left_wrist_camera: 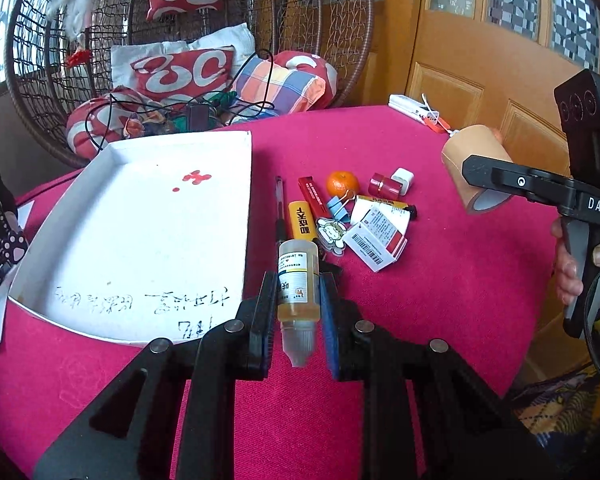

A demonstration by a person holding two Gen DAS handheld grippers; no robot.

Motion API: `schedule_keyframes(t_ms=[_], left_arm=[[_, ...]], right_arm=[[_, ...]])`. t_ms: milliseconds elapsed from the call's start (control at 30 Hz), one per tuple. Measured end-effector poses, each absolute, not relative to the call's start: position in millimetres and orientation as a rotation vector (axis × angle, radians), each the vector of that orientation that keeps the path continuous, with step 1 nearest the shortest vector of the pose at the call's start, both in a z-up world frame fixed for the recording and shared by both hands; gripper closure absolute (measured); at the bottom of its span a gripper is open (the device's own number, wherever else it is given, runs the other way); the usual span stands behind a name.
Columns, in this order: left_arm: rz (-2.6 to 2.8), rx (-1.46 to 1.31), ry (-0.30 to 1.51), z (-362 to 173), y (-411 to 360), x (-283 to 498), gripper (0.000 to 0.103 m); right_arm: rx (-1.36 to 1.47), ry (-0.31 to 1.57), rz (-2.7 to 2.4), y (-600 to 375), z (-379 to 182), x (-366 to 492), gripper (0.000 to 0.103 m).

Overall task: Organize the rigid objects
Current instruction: 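Grasp the brown tape roll with the right tool while the left tool grasps the yellow-capped dropper bottle, then carry both items into the white tray and open both tools to release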

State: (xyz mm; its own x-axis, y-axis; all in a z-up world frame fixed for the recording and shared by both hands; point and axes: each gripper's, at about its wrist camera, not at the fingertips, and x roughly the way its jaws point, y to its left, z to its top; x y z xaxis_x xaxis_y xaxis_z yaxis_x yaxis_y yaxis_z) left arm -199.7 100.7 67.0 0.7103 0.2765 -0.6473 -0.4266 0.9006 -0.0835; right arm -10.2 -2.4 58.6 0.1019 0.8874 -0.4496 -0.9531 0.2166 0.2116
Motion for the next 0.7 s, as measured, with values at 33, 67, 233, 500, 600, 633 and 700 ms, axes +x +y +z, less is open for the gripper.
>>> schedule_keyframes(t_ms=[33, 67, 233, 500, 600, 633, 700], left_arm=[[0.403, -0.236, 0.667, 69.8, 103.1, -201.6, 0.084], [0.415, -0.239, 0.657, 72.6, 105.9, -204.7, 0.084], [0.473, -0.26, 0.615, 83.1, 122.9, -221.9, 0.084], [0.553, -0.267, 0.558, 101.7, 148.5, -239.2, 0.083], [0.565, -0.287, 0.537, 108.6, 158.7, -239.7, 0.084], [0.572, -0.294, 0.531, 110.6, 162.6, -239.6, 0.084], [0.583, -0.307, 0.518, 114.5, 170.6, -238.7, 0.083]], right_arm=[[-0.144, 0.534, 1.367, -1.3, 61.9, -10.6, 0.036], [-0.143, 0.522, 1.369, -0.5, 65.1, -11.4, 0.036], [-0.141, 0.48, 1.382, 6.6, 79.5, -15.4, 0.036], [-0.153, 0.432, 1.428, 29.6, 98.5, -28.6, 0.036], [-0.156, 0.419, 1.454, 43.4, 106.8, -34.4, 0.036], [-0.158, 0.417, 1.463, 49.1, 109.2, -36.4, 0.036], [-0.163, 0.413, 1.475, 61.3, 112.4, -39.9, 0.036]])
